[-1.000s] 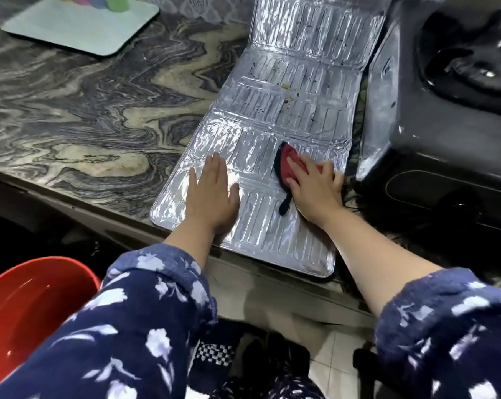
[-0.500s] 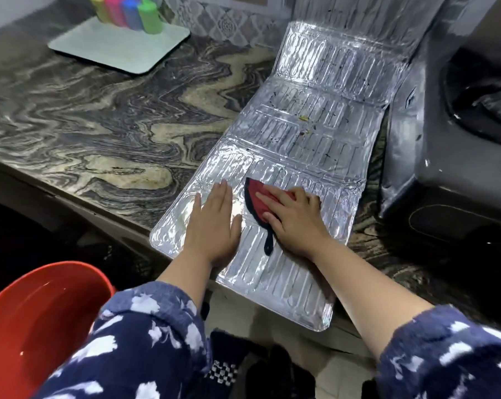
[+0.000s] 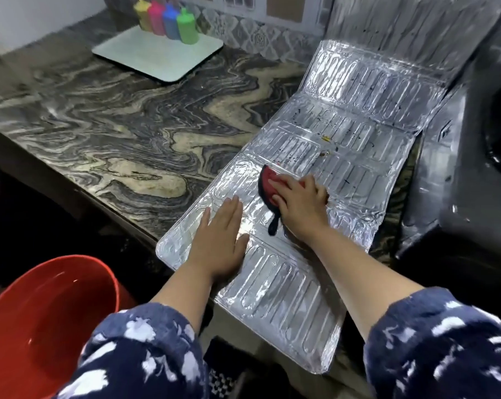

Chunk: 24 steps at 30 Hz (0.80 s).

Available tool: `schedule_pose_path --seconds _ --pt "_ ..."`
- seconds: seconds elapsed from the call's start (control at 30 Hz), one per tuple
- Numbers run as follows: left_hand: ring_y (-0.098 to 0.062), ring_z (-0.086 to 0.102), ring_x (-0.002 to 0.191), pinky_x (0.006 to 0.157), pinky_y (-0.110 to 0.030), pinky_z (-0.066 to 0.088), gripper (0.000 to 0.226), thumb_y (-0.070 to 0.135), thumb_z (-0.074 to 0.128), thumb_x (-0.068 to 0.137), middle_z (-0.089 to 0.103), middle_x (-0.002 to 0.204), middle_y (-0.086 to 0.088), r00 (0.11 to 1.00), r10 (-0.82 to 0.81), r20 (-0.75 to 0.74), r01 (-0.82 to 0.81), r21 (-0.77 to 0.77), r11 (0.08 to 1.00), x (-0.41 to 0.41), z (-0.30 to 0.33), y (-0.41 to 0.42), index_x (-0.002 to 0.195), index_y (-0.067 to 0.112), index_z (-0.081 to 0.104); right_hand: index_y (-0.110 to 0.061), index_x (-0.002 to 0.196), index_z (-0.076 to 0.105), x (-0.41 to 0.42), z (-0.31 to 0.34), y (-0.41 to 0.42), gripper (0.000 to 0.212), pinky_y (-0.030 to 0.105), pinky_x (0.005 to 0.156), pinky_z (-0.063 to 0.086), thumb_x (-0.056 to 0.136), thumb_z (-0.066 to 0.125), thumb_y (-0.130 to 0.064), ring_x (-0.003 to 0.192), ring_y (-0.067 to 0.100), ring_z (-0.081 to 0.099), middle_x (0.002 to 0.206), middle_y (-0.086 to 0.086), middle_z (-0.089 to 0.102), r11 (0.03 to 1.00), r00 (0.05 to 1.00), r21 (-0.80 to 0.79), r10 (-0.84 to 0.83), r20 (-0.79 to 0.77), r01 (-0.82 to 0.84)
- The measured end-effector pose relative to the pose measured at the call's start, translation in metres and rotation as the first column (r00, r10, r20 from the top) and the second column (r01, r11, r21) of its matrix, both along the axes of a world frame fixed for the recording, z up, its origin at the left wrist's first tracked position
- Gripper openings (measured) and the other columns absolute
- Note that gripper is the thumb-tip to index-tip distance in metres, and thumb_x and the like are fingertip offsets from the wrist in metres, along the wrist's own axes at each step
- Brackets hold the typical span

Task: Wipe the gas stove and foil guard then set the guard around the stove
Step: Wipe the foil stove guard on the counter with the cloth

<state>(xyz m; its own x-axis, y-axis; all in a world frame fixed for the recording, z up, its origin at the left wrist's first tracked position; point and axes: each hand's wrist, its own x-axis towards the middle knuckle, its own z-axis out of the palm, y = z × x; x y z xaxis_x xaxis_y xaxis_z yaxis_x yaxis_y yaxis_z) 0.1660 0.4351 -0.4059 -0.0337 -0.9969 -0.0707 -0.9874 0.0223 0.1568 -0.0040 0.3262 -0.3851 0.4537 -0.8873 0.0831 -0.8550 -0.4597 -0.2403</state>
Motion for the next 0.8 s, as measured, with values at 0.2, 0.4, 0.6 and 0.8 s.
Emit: schedule_pose_path --seconds 0.2,0.4,0.6,0.8 --pt "-0.015 -0.007 0.147 0.116 -0.041 -0.009 0.065 0.042 0.026 0.098 -0.002 0.161 -0.004 0.999 0.031 0.038 -0.031 0.008 0.999 -0.001 0.001 0.007 0.151 0.011 0.004 -0.036 0.144 0.029 0.029 -0.004 0.021 0.046 0.043 0.095 0.019 0.098 0.027 -0.041 0.125 0.026 0.026 0.154 -0.016 0.024 0.976 0.975 0.031 0.217 -0.039 -0.216" --pt "-0.012 -0.007 0.147 0.117 -0.04 -0.008 0.066 0.043 0.025 0.098 -0.008 0.16 0.001 0.999 0.039 0.02 -0.038 -0.038 0.999 -0.002 -0.001 0.007 0.152 0.015 0.0 -0.036 0.144 0.027 0.03 -0.004 -0.035 0.046 0.044 0.096 0.02 0.099 0.025 -0.038 0.126 0.027 0.025 0.153 -0.015 0.024 0.994 0.992 0.012 0.105 -0.069 -0.104" --pt "-0.013 0.018 0.143 0.116 -0.037 0.01 0.069 0.046 0.044 0.088 0.02 0.158 0.003 0.996 0.082 -0.044 -0.084 -0.062 0.994 -0.001 0.014 0.003 0.148 0.019 0.024 -0.032 0.137 0.043 0.028 -0.001 -0.053 0.041 0.045 0.098 0.02 0.098 0.031 -0.035 0.124 0.027 0.028 0.147 -0.01 0.038 0.995 0.994 0.051 -0.085 0.072 0.081" --pt "-0.02 0.037 0.128 0.105 -0.038 0.025 0.049 0.035 0.048 0.086 0.043 0.136 -0.002 0.989 0.14 -0.058 -0.146 -0.12 0.982 -0.002 0.035 -0.038 0.13 0.016 0.042 -0.031 0.138 0.041 0.008 0.005 -0.029 0.042 0.05 0.102 0.017 0.098 0.031 -0.036 0.135 0.03 0.015 0.148 -0.011 0.034 0.994 0.993 0.058 -0.098 0.068 0.094"
